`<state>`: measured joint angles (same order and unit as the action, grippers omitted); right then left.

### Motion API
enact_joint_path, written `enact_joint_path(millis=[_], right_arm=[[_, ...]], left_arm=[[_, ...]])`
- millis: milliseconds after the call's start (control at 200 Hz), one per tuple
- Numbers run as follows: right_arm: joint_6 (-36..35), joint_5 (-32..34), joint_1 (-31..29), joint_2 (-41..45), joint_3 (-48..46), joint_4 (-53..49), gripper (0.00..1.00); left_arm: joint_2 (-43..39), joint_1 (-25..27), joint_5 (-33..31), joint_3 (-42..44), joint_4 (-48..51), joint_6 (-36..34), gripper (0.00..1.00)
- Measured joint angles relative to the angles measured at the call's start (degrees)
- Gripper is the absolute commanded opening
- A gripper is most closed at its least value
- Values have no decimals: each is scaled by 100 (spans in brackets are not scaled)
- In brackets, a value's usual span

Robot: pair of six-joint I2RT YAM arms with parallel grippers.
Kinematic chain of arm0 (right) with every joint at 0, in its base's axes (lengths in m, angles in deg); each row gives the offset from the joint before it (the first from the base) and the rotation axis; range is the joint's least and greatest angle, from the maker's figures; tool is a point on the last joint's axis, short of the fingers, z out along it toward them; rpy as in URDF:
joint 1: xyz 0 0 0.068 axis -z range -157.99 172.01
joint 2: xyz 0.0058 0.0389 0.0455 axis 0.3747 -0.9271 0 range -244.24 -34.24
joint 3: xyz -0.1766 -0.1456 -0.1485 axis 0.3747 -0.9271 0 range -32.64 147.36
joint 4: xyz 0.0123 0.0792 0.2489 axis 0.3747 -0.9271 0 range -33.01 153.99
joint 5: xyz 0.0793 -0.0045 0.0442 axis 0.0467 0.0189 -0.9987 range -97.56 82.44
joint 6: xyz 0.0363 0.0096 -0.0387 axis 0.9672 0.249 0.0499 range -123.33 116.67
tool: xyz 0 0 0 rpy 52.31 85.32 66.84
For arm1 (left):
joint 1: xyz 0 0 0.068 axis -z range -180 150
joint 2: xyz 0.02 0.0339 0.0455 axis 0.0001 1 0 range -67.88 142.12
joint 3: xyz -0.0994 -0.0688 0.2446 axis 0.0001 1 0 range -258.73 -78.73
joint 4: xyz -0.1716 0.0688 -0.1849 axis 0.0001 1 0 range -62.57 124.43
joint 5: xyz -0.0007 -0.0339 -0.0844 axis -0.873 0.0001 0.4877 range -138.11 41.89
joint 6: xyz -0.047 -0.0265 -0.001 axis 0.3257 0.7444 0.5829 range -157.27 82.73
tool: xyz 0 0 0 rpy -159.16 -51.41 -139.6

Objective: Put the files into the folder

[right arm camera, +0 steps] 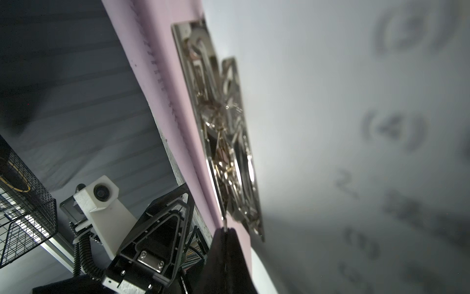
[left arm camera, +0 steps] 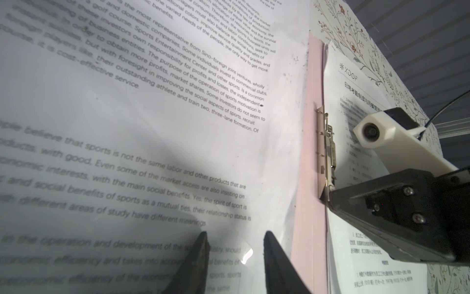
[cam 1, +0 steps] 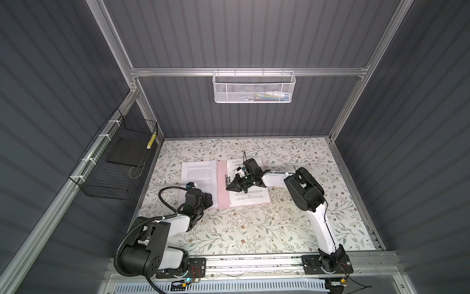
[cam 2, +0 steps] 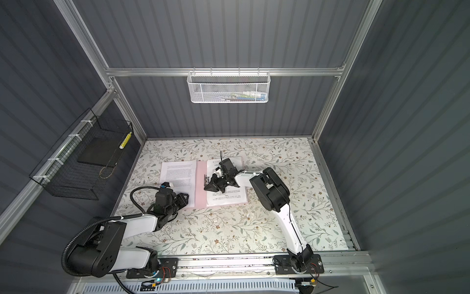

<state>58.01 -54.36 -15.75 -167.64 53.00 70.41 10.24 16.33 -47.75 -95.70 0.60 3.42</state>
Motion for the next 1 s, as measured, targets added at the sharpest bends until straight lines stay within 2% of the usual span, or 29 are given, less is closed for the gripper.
enact_joint_path(millis=[75,200,340,495,706,871,1001], right_arm=[[-4,33,26,94,-127,15,0],[-31,101,87,361,-505,-17,0],[-146,105,313,640,-944,-4,0],[-647,66,592,802,-1084,-308,0],[-1091,-380,1014,949,-1534,-238,0],[-1410,-553,1185,940,-1585,-291,0],[-1401,-726,1220,879,-1644,-74,0]], left_arm=[[-131,2,85,-66,186,-83,61],[-616,7,52,-280,1054,-254,73],[-1154,7,-291,-940,1934,-573,81],[-1259,-2,-627,-1541,2310,-868,85],[-1102,-166,-949,-1707,2730,-1200,92],[-632,-691,-933,-1714,2656,-1353,92],[127,-1204,-557,-1703,2267,-1349,91]])
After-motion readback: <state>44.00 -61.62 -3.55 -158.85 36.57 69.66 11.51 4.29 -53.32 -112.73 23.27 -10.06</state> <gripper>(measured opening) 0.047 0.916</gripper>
